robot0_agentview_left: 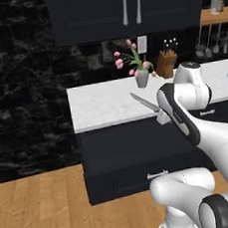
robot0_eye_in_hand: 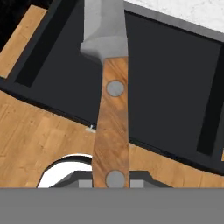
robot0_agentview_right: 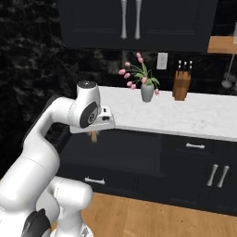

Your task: Pick up the knife from the drawer and place it on the cutting board. Then place the meat from the plate to the cutting board.

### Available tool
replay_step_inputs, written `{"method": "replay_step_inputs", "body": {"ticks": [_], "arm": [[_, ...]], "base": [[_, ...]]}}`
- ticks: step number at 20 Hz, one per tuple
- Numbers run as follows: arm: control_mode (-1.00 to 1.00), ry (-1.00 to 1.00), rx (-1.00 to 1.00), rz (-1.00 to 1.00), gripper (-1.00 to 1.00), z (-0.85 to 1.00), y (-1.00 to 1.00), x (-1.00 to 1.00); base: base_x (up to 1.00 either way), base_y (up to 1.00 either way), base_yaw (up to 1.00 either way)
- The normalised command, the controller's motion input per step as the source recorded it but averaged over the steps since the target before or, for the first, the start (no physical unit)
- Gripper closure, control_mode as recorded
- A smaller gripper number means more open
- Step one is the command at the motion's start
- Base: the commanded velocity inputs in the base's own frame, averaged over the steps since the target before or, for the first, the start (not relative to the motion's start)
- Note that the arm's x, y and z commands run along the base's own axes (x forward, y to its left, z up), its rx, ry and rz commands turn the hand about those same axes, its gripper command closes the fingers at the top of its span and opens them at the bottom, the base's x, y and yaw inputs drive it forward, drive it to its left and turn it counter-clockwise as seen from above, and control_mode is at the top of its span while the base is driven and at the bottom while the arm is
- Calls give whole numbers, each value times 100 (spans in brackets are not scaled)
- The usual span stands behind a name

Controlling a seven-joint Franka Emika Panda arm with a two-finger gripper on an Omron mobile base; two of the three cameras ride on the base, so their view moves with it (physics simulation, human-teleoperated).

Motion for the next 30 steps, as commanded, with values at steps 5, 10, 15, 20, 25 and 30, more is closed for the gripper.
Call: {"method": "replay_step_inputs", "body": {"ticks": [5, 10, 15, 20, 25, 30], "arm": [[100, 0, 0, 0, 100, 0, 0, 0], [100, 0, 0, 0, 100, 0, 0, 0], [100, 0, 0, 0, 100, 0, 0, 0], [100, 0, 0, 0, 100, 0, 0, 0], [100, 0, 0, 0, 100, 0, 0, 0], [100, 0, 0, 0, 100, 0, 0, 0]], "base": [[25, -100, 0], [32, -100, 0], [49, -100, 0], [40, -100, 0], [21, -100, 0], [22, -100, 0]]}}
